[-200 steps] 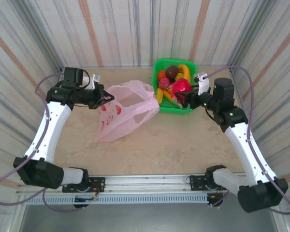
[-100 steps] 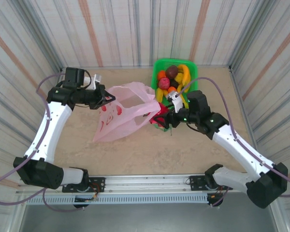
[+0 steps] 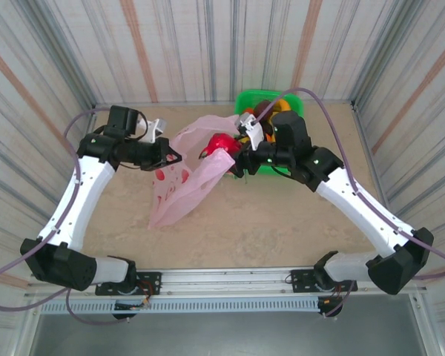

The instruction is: Place the fake fruits into the plastic bag and tie a complex knot

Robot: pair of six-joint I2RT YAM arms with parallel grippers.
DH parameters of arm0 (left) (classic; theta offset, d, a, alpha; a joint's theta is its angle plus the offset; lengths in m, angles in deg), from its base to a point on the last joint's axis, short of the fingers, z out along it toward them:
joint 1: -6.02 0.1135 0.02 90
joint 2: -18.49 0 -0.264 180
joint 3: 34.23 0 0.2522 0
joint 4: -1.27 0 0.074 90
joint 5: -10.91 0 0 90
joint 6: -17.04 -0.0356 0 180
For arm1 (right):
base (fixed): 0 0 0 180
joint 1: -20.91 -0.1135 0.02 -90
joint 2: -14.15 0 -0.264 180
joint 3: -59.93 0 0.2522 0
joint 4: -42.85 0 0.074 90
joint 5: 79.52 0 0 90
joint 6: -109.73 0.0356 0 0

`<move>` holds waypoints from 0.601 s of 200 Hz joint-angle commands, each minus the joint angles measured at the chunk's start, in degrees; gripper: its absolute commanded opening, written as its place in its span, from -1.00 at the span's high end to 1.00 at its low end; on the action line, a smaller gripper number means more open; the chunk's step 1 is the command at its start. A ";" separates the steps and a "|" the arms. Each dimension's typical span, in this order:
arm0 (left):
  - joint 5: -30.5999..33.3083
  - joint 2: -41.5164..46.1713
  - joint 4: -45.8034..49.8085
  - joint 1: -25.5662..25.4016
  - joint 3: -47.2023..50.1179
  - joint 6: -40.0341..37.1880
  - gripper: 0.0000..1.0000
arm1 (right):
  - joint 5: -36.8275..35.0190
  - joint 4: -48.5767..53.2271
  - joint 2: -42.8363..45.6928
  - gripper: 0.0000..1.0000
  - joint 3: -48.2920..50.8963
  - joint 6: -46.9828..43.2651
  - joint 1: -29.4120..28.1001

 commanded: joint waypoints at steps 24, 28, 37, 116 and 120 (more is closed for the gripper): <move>2.05 -0.37 2.08 -0.59 -1.87 -3.31 1.00 | -2.51 2.36 -1.15 0.15 -5.74 -4.55 -0.38; 2.14 -0.40 2.08 -0.60 -1.89 -3.16 1.00 | -2.62 2.61 -1.08 0.14 -5.96 -4.80 -0.34; 2.38 -0.39 1.90 -0.59 -1.90 -2.42 1.00 | -2.94 2.94 -1.05 0.14 -6.51 -5.06 -0.28; 0.90 -0.75 0.02 -0.89 -1.54 -0.33 1.00 | 0.50 -5.01 -1.47 0.14 -6.55 -2.72 -0.17; 0.77 -0.67 -0.11 -0.98 -1.55 -0.12 1.00 | 1.04 -5.94 -1.54 0.14 -6.25 -2.30 -0.16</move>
